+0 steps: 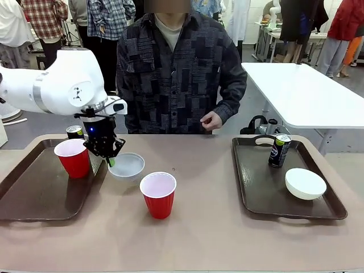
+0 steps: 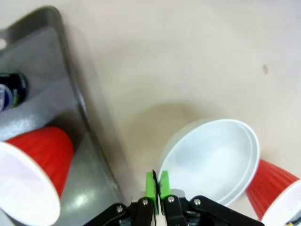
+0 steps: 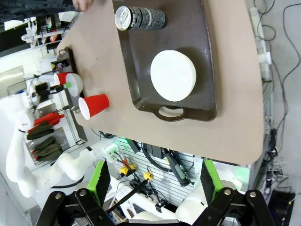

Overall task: Prepare tableware on both trays.
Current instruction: Pick up a Picnic Bowl from the table and place it on a Handle tray.

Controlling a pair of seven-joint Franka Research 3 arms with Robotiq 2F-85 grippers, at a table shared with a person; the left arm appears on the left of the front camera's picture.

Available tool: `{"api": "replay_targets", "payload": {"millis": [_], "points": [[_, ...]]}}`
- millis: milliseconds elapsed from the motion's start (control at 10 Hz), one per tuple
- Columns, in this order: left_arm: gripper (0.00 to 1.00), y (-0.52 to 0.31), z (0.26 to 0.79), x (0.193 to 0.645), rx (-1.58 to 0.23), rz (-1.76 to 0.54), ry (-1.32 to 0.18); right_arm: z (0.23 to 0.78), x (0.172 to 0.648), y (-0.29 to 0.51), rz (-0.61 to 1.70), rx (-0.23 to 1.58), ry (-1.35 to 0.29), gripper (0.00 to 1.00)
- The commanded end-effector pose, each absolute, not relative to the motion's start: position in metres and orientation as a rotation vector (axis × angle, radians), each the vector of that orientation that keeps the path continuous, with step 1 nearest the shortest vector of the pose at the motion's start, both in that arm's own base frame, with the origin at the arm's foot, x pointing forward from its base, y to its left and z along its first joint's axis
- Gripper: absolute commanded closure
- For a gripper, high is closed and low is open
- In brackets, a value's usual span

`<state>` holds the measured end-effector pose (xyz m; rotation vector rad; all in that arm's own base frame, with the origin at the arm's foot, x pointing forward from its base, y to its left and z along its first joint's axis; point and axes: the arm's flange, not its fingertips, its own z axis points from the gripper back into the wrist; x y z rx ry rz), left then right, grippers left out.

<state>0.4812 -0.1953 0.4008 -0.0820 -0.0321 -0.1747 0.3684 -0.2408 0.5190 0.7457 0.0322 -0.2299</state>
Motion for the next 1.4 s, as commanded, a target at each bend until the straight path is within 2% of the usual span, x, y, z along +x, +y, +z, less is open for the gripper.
{"api": "replay_targets", "payload": {"millis": [0,200,500,800,1000,1300], "points": [[1.00,-0.178,0.441,0.452,-0.087,-0.178,-0.032,0.518,0.367,-0.241,-0.218,0.750,0.031,0.00],[1.00,-0.145,0.465,0.429,-0.068,-0.195,-0.005,0.518,0.367,-0.241,-0.218,0.750,0.031,0.00],[1.00,-0.078,0.461,0.417,-0.128,-0.185,-0.005,0.518,0.367,-0.241,-0.218,0.750,0.031,0.00],[1.00,-0.028,0.439,0.424,-0.232,-0.062,-0.014,0.518,0.367,-0.241,-0.218,0.750,0.031,0.00],[1.00,-0.014,0.421,0.428,-0.219,-0.049,0.011,0.518,0.367,-0.241,-0.218,0.750,0.031,0.00],[1.00,-0.010,0.381,0.432,-0.091,-0.085,0.074,0.518,0.367,-0.241,-0.218,0.750,0.031,0.00]]}}
